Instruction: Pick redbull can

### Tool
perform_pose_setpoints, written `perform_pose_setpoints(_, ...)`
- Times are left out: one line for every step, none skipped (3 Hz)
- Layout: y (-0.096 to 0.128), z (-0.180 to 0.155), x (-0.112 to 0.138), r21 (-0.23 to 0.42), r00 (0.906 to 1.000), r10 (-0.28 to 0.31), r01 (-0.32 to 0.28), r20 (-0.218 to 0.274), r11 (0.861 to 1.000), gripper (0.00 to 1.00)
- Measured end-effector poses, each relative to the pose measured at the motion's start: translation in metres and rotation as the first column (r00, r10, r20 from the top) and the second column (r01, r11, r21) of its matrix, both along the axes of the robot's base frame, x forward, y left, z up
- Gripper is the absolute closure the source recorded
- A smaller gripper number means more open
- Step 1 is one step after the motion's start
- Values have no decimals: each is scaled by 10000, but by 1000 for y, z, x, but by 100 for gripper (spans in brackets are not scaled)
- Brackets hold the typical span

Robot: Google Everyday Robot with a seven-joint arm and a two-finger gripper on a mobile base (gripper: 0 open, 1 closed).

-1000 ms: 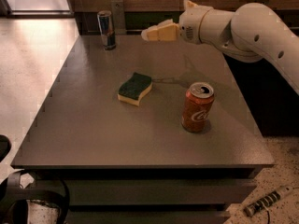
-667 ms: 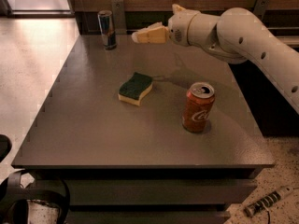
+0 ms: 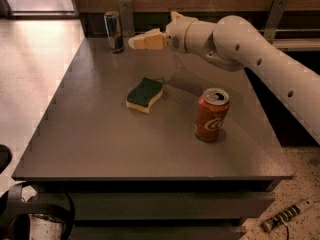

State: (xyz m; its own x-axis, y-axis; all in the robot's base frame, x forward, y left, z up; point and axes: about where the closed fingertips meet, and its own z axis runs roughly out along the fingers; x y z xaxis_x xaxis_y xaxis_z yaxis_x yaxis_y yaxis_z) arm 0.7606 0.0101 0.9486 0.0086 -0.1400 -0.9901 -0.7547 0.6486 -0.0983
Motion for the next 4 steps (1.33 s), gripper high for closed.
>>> perform_pose_setpoints(5, -5, 15, -14, 10000, 70, -70, -69, 10000, 0)
perform_pose_setpoints(15, -17, 44, 6, 9994, 262, -261, -221, 9997, 0)
perform_pose_setpoints(23, -24, 73, 136, 9987, 418, -414, -299, 9990, 0)
perform_pose_setpoints(25, -30, 88, 298, 9987, 391, -382, -330, 9988, 0)
